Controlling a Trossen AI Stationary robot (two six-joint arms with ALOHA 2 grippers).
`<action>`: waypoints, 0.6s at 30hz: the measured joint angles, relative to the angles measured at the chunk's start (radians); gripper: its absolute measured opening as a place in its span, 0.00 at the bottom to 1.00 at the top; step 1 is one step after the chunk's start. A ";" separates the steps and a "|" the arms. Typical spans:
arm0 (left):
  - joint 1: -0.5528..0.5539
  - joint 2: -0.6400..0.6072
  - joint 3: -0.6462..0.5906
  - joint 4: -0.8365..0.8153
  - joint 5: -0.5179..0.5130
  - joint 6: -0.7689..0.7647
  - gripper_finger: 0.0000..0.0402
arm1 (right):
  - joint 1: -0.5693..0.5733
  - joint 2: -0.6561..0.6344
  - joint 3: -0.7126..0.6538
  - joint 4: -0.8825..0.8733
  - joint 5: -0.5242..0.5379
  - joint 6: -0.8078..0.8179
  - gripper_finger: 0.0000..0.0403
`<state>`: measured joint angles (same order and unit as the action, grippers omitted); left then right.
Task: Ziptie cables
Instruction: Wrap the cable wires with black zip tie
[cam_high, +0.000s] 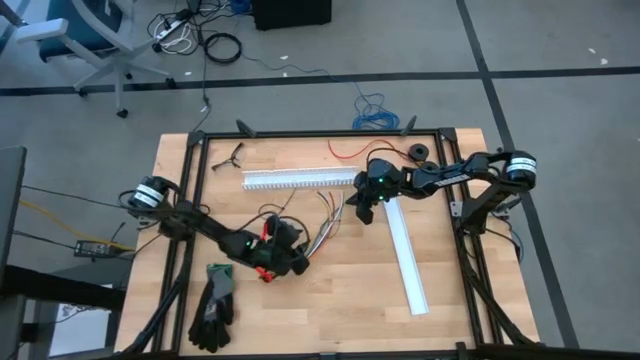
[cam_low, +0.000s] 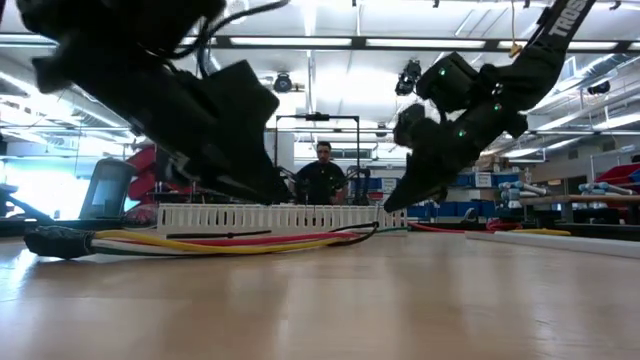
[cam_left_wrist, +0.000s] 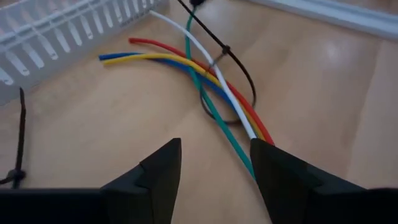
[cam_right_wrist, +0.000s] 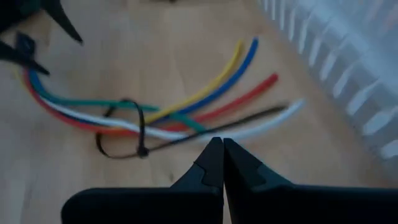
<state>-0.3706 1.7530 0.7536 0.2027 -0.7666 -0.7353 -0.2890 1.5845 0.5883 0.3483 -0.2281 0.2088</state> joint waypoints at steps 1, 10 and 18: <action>0.011 0.009 0.000 0.021 0.000 0.000 0.50 | 0.005 0.017 -0.001 0.009 -0.001 0.002 0.00; 0.068 0.019 0.000 0.106 0.044 0.055 0.50 | 0.021 0.186 -0.001 0.205 -0.016 0.029 0.00; 0.101 0.023 0.001 0.122 0.088 0.095 0.50 | 0.044 0.196 -0.001 0.284 -0.116 0.053 0.00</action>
<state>-0.2699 1.7760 0.7544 0.3246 -0.6781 -0.6401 -0.2448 1.7809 0.5877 0.6321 -0.3437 0.2615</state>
